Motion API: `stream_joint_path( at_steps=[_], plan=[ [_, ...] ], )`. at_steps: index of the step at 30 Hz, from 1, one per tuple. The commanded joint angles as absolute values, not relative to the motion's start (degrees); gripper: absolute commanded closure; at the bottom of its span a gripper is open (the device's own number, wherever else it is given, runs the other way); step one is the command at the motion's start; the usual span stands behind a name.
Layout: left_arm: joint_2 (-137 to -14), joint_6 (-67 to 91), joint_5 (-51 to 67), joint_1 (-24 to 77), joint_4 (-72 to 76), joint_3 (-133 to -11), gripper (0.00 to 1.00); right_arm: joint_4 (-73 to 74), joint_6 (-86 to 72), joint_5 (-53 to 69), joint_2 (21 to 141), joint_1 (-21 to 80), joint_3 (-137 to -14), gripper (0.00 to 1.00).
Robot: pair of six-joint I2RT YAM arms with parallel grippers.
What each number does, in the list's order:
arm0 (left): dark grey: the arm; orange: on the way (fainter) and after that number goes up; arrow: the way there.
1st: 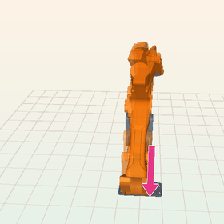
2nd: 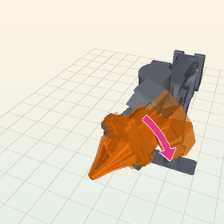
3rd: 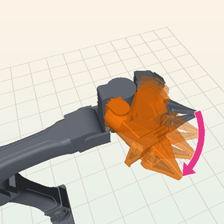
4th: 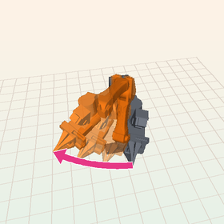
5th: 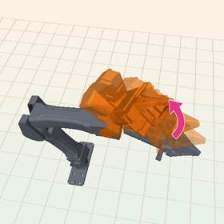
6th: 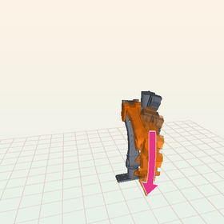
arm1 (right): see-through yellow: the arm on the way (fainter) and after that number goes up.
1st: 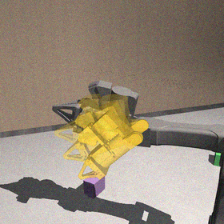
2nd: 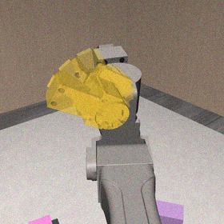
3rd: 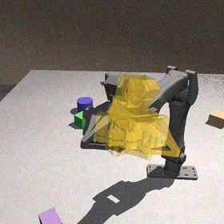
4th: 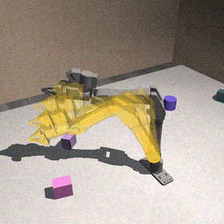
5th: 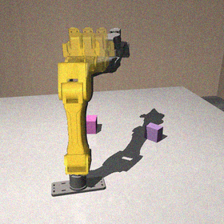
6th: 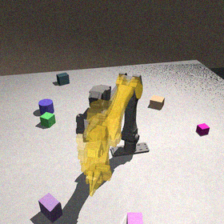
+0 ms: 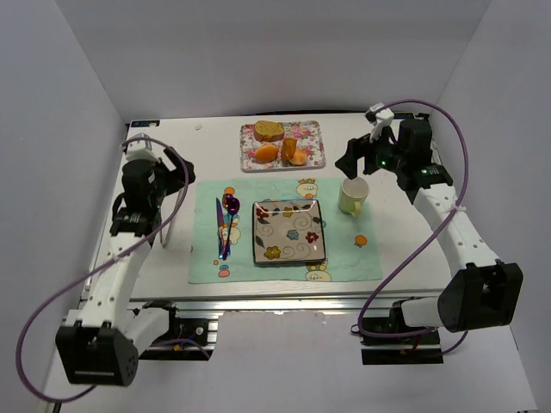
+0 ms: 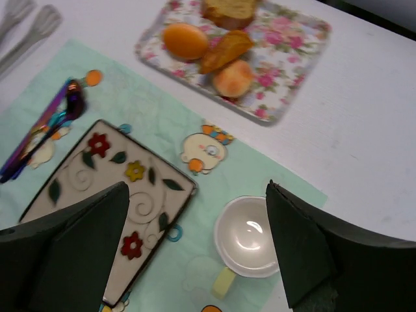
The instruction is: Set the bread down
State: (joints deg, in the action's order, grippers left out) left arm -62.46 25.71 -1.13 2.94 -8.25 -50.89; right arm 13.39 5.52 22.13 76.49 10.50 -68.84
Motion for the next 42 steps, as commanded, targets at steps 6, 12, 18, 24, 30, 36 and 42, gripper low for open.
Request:
stream_joint_path(
  at_steps=[6,12,18,24,30,36,42],
  plan=[
    [-52.99,18.9,-9.49,0.36,-27.56,-46.85,0.69,26.02,54.81,66.44,69.96,12.03,-62.25,0.5],
    [-67.83,6.44,-10.37,-3.16,-33.49,-52.02,0.14,34.1,55.02,64.25,78.4,17.31,-67.94,0.1],
    [-84.45,-9.38,-10.66,-5.53,-29.21,-53.36,0.13,24.17,47.38,61.35,75.85,17.32,-62.93,0.11],
    [-97.54,-12.39,2.0,-9.05,-20.92,-56.6,0.18,24.87,47.46,59.59,75.85,17.23,-63.81,0.11],
    [-100.72,-13.62,8.61,-11.16,-19.95,-57.13,0.29,25.4,47.81,58.45,74.8,16.44,-63.46,0.11],
    [-100.9,-12.57,12.57,-13.09,-19.52,-54.33,0.72,25.4,47.73,58.01,74.53,14.59,-63.46,0.11],
    [-96.6,-4.08,17.04,-13.71,-18.81,-55.28,0.87,25.31,47.81,57.92,74.53,13.27,-63.98,0.11]
  ],
)
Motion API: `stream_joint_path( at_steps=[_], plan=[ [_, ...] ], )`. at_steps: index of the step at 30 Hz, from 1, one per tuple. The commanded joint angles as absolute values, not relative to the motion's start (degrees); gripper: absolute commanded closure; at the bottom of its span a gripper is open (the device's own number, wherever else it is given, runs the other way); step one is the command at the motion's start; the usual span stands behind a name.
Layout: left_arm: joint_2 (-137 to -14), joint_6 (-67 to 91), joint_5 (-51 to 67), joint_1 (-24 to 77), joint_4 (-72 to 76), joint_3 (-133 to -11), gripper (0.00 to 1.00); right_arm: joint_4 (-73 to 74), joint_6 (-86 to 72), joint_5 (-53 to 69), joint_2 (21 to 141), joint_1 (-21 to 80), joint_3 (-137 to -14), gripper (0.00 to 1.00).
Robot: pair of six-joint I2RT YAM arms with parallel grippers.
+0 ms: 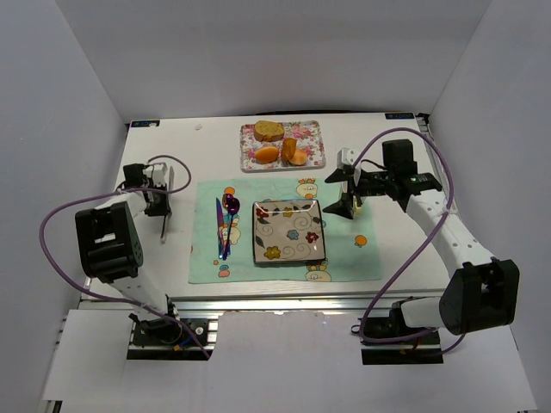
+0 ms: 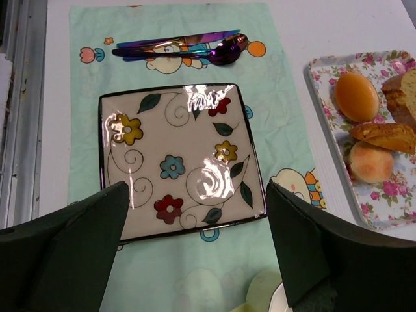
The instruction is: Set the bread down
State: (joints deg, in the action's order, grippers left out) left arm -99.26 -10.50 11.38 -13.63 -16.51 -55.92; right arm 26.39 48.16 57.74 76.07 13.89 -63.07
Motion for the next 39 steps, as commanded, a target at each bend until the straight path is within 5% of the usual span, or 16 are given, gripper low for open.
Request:
stream_joint_path(
  at_steps=[1,6,17,29,39],
  plan=[
    [-95.63,-1.17,18.96,-13.54,-17.42,-56.33,0.87,25.31,47.9,58.01,74.53,13.27,-63.98,0.11],
    [-88.0,18.86,26.27,-6.1,-7.66,-57.3,0.79,24.17,47.2,58.18,74.27,12.83,-63.63,0.11],
    [-94.3,25.49,23.73,8.96,-8.78,-69.42,0.62,22.94,47.02,59.24,72.95,12.04,-61.61,0.11],
    [-106.7,-6.58,8.88,17.58,-36.74,-95.09,0.51,22.59,46.5,59.5,72.68,11.08,-60.64,0.1],
    [-101.52,-22.39,3.43,18.72,-28.95,-87.48,0.51,23.2,46.58,59.77,73.39,10.55,-61.0,0.11]
  ],
)
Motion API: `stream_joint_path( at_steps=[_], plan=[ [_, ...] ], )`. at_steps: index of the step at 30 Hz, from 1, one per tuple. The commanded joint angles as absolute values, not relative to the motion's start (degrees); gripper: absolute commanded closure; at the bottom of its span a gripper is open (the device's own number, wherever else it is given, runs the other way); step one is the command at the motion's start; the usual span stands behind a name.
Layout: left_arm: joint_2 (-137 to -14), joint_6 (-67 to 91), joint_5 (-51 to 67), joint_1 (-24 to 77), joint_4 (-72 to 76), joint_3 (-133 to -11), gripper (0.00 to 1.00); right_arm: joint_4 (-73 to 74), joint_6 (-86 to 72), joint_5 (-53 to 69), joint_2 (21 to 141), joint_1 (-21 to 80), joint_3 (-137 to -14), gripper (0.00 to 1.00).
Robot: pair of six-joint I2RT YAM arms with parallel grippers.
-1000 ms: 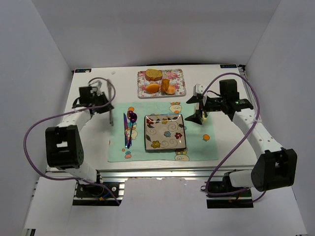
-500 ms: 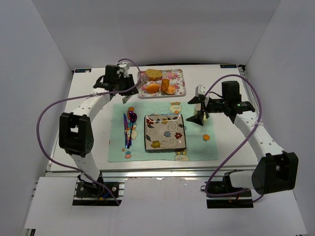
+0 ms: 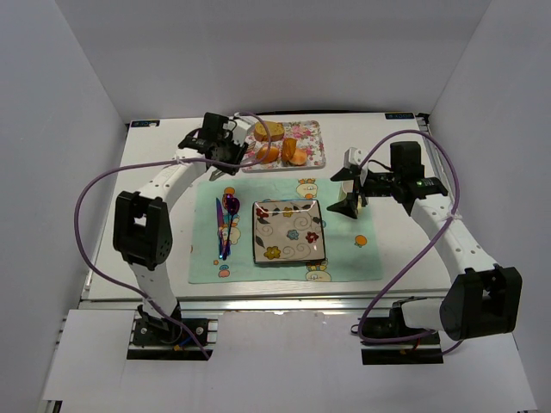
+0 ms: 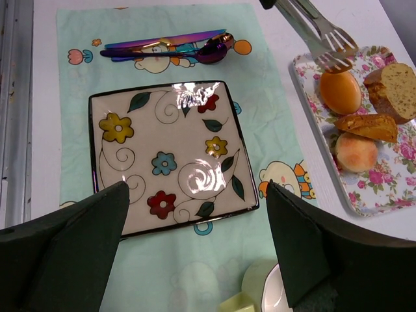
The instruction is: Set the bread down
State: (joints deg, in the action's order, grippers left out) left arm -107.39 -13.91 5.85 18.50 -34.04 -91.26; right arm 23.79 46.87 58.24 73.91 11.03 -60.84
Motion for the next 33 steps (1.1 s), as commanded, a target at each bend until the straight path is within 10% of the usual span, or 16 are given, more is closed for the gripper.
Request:
stream_joint_path(
  at_steps=[1,33],
  plan=[
    [-100.82,-23.28,3.78,18.72,-27.18,-86.15,0.5,23.38,46.58,59.77,73.56,10.55,-61.08,0.11],
    [-108.01,-30.41,8.96,18.72,-23.56,-87.36,0.45,24.79,46.93,60.73,74.79,9.58,-62.23,0.11]
  ],
)
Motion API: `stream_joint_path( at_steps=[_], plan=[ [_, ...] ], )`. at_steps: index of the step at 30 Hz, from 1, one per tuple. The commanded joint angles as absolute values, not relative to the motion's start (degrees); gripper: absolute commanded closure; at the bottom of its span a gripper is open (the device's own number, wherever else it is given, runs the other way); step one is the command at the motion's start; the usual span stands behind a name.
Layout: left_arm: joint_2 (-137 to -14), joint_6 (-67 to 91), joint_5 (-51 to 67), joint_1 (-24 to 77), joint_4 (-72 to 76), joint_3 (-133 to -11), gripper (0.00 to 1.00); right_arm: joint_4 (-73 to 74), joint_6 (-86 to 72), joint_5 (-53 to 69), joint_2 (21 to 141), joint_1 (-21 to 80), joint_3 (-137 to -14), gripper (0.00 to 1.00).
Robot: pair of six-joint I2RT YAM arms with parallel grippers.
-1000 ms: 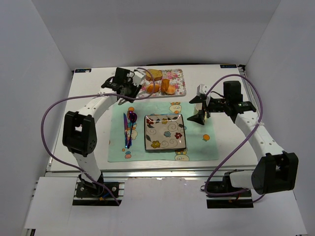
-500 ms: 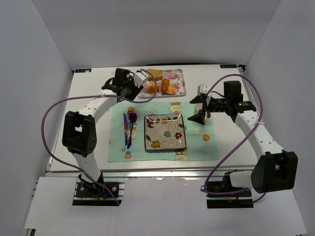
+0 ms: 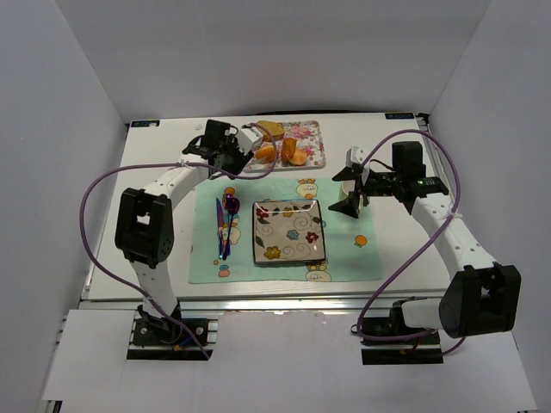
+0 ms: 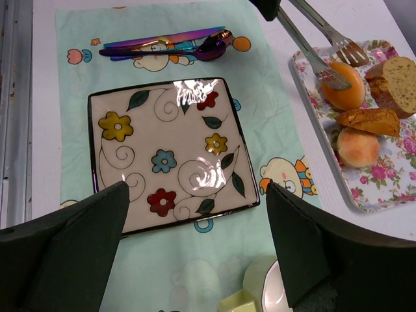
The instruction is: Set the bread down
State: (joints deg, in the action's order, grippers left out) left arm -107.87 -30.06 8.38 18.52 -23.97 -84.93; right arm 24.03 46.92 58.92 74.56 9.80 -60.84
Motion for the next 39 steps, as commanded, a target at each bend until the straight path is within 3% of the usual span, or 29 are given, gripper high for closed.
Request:
stream_joint_path(
  at_steps=[1,6,10,11,14,21,29,34,39],
  plan=[
    [-108.1,-30.32,9.05,18.72,-23.55,-87.45,0.45,24.79,46.93,60.82,74.79,9.49,-62.23,0.11],
    [-108.63,-29.18,10.19,18.72,-23.29,-87.19,0.49,24.79,46.85,61.08,74.44,9.49,-62.05,0.11],
    [-107.5,-27.95,10.2,18.63,-23.64,-87.01,0.75,24.79,46.76,61.08,74.18,9.4,-61.7,0.11],
    [-107.06,-27.6,10.02,18.55,-23.64,-86.84,0.86,24.87,46.76,61.17,74.01,9.49,-61.7,0.11],
    [-104.43,-25.32,9.49,17.93,-23.2,-86.4,0.99,25.05,46.76,61.26,73.83,9.4,-61.87,0.11],
    [-91.88,-20.58,11.24,17.75,-25.91,-81.48,1.0,26.19,47.11,60.91,73.04,9.32,-62.05,0.11],
    [-69.64,-4.78,20.21,22.84,-25.14,-58.38,1.0,27.33,47.28,60.38,73.39,9.32,-62.4,0.11],
    [-63.9,3.77,20.22,30.31,-25.57,-48.71,1.0,29.44,48.6,60.12,74.53,9.32,-64.07,0.11],
    [-63.98,5.45,15.74,37.07,-26.89,-46.49,0.98,29.44,48.17,60.29,74.97,9.32,-64.51,0.11]
  ],
)
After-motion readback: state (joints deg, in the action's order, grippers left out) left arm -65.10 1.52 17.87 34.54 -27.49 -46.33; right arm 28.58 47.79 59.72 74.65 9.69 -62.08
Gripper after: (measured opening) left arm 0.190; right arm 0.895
